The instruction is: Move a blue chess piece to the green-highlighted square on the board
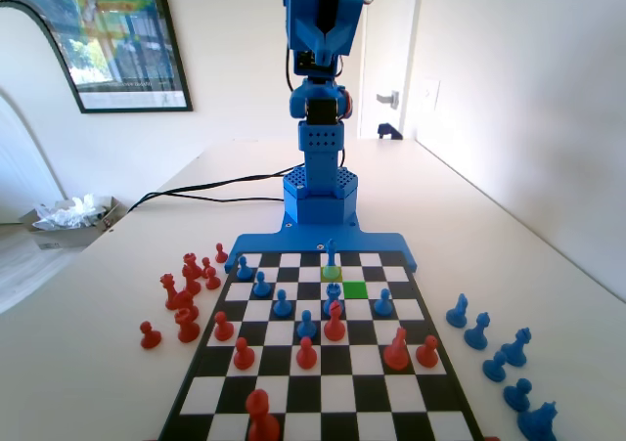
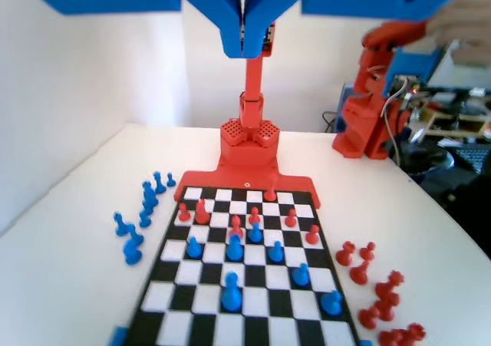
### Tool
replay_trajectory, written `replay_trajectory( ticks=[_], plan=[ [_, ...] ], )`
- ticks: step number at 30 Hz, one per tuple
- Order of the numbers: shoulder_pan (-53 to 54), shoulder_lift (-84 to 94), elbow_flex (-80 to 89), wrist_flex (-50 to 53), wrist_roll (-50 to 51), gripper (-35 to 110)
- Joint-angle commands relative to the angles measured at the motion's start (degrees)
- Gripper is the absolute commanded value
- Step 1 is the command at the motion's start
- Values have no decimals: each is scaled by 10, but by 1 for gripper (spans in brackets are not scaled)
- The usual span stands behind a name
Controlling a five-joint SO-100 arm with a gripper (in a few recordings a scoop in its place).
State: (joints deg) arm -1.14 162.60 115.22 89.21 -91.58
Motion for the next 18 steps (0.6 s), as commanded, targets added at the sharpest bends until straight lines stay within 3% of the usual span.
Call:
replay_trajectory(
  ticks=[1,10,18],
  plan=[
    [-14,-97,-90,-6,39,1],
    [-4,-269,-46,-73,61,1],
    [3,-329,33,-104,-113,1]
  ],
)
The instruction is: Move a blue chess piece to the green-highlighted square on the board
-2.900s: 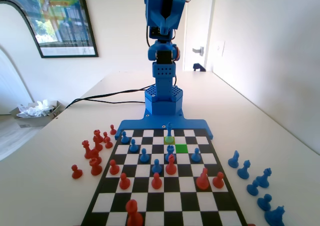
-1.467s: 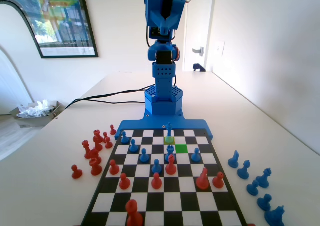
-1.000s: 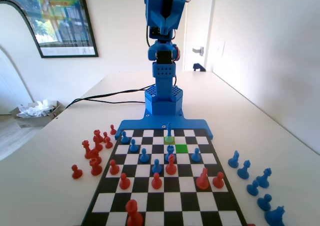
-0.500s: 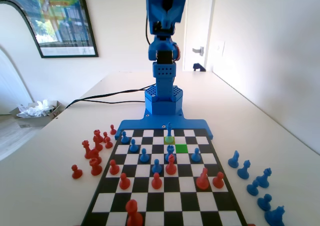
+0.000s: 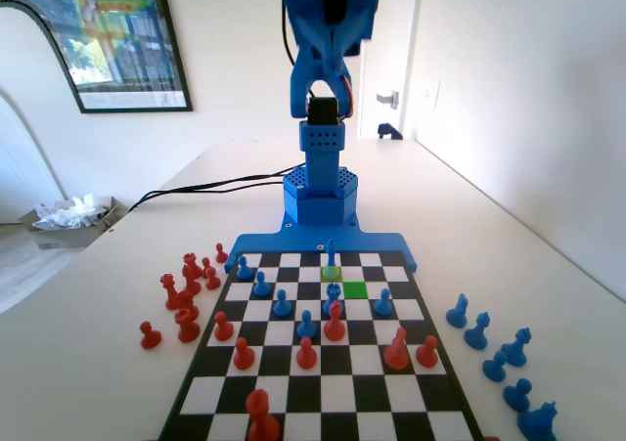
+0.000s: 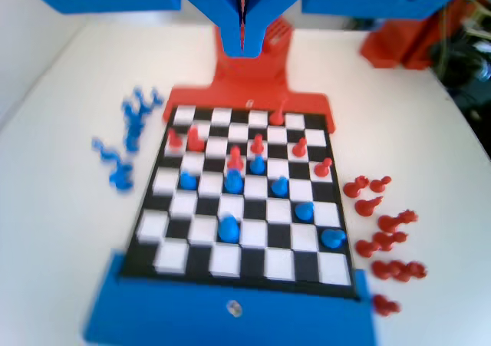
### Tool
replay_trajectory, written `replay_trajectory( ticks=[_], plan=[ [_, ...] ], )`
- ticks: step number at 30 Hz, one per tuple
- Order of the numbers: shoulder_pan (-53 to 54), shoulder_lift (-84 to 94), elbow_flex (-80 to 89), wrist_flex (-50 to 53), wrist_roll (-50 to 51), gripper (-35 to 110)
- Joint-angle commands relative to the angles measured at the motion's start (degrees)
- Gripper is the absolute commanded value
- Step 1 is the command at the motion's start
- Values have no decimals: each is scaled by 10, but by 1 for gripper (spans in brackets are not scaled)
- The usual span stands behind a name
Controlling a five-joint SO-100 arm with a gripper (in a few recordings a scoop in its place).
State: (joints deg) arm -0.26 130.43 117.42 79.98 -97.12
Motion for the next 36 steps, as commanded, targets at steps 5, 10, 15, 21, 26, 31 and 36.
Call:
replay_trajectory(
  ticks=[5,10,15,21,26,31,36],
  plan=[
    [0,-21,54,-17,-168,1],
    [23,-35,91,-26,-279,1],
    [30,-60,99,-36,-307,1],
    [26,-107,78,-12,-302,6],
    [5,-143,83,-32,-272,11],
    [-4,-179,94,-37,-256,14],
    [-15,-191,119,-62,-229,14]
  ],
)
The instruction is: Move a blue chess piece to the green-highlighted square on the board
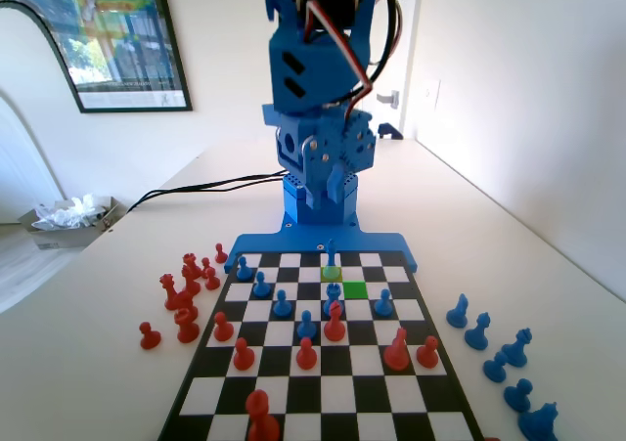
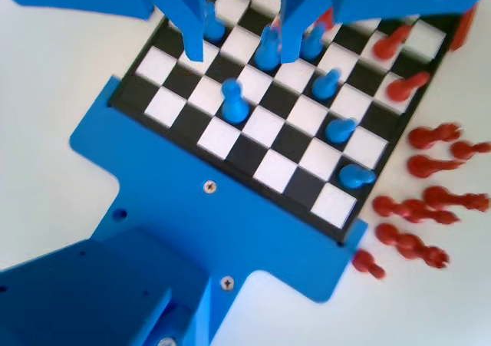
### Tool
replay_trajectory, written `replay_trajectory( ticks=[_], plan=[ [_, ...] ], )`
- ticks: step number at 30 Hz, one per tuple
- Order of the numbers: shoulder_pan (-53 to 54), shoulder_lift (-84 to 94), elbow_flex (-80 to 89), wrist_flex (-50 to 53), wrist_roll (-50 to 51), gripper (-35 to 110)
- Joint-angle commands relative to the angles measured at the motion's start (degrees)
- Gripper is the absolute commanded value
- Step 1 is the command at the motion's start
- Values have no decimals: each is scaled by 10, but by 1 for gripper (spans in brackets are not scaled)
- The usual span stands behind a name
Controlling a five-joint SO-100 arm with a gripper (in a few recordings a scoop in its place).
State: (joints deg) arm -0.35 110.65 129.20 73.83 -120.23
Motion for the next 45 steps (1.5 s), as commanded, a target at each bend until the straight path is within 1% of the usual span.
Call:
replay_trajectory(
  ticks=[1,6,13,17,26,29,36,39,45],
  plan=[
    [-19,5,4,-4,11,14],
    [-40,3,42,-51,25,14],
    [-88,-4,126,-145,46,14],
    [-98,-18,113,-148,57,14],
    [-59,-52,54,-134,39,14],
    [-62,-53,30,-134,56,14],
    [-100,-60,-45,-83,104,14],
    [-87,-72,-38,-97,91,14],
    [-48,-85,40,-187,49,14]
  ],
)
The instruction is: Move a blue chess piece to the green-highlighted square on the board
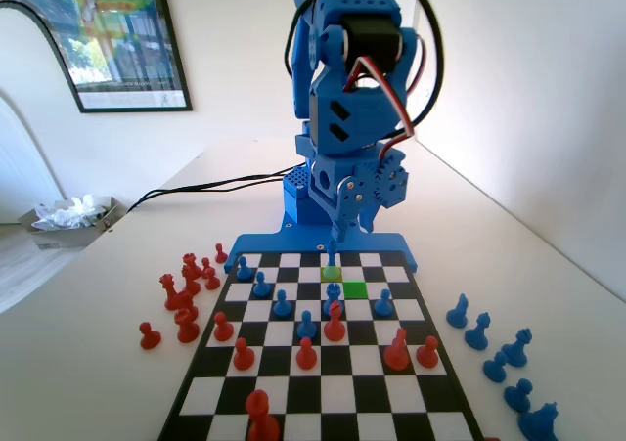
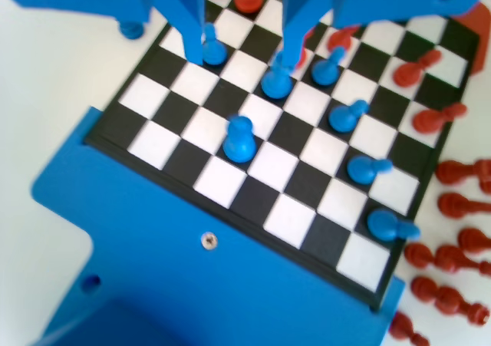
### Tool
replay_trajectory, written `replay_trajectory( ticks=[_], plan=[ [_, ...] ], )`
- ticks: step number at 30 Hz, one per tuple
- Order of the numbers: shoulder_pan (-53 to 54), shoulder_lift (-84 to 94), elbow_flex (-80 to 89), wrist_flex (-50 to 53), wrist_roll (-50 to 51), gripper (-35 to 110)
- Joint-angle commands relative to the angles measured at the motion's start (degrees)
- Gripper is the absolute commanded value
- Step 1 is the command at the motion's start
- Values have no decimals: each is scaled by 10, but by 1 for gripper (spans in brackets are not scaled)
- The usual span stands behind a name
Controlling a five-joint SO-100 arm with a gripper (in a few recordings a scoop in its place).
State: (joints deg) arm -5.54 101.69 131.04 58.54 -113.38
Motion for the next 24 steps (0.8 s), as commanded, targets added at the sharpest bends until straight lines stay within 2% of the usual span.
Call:
replay_trajectory(
  ticks=[1,24],
  plan=[
    [6,4,31,-41,-24,14],
    [-2,-6,141,-145,-46,14]
  ],
)
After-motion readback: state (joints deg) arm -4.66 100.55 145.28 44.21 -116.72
